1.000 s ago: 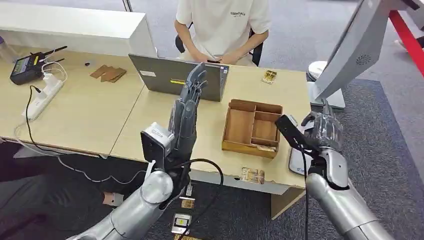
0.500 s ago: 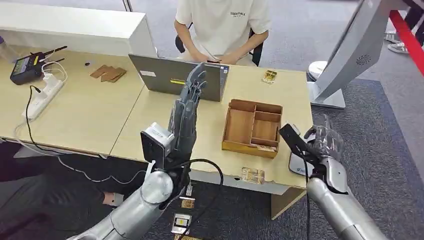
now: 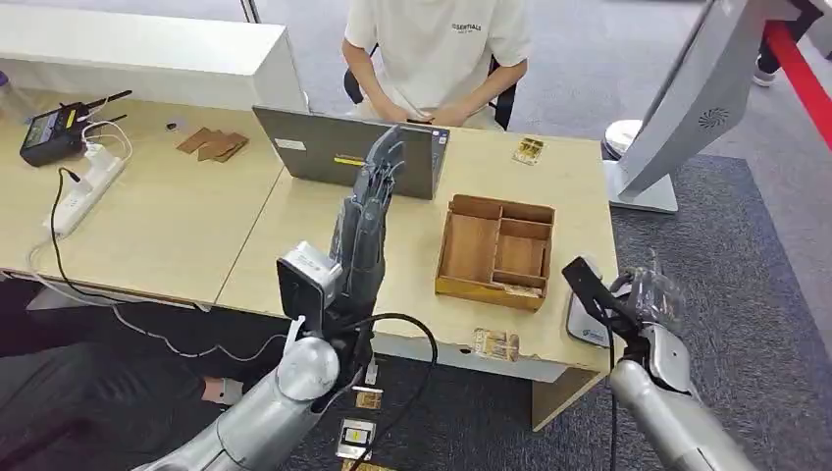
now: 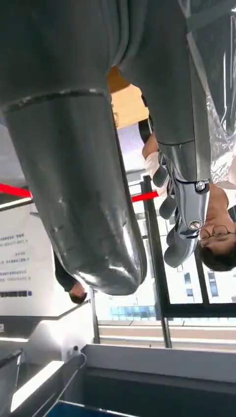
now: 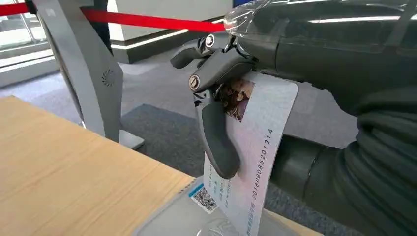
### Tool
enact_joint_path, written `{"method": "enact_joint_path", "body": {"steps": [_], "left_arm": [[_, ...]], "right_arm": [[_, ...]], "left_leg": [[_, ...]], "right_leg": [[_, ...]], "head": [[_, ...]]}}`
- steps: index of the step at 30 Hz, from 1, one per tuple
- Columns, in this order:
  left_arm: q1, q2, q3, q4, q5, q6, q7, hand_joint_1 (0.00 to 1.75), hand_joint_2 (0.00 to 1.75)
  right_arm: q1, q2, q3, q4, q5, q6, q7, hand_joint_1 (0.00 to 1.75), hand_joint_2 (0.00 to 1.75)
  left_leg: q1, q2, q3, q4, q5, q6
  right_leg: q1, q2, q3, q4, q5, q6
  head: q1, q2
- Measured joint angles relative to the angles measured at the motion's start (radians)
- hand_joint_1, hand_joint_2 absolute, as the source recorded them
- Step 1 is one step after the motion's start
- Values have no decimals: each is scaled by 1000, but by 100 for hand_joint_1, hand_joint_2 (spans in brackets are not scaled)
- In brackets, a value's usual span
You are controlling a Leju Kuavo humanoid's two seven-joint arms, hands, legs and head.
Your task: Pass the card to the sensor for recognition and then transmit it.
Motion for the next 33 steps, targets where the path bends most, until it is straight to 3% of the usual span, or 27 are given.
{"method": "enact_joint_path", "body": {"steps": [30,33], "left_arm": [[3,13,0,-5,-3,33,12,0,0],[5,14,-1,-6,-3,34,14,0,0]], "right_arm": [[13,61,2,64,-11,-1,-51,175,175],[2,80,2,71,-10,-28,-62,175,175]], "left_leg": [[0,0,0,0,0,0],[0,0,0,0,0,0]], "right_leg": [[0,0,0,0,0,0],[0,0,1,0,0,0]], "head": [[0,0],[0,0]]}}
